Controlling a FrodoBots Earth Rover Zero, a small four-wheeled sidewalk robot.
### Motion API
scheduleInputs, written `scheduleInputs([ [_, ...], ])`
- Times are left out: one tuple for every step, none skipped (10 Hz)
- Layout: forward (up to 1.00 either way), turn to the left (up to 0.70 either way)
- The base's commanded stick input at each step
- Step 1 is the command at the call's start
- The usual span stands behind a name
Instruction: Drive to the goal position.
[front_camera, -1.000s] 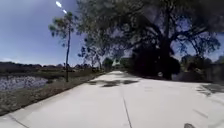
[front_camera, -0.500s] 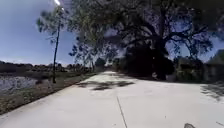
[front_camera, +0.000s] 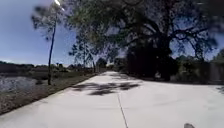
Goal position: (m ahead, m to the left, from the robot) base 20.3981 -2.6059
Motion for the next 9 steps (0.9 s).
scheduleInputs([
  [1.00, 0.00],
  [1.00, 0.00],
  [1.00, 0.00],
  [1.00, 0.00],
  [1.00, 0.00],
  [1.00, 0.00],
  [1.00, 0.00],
  [1.00, 0.00],
  [1.00, 0.00],
])
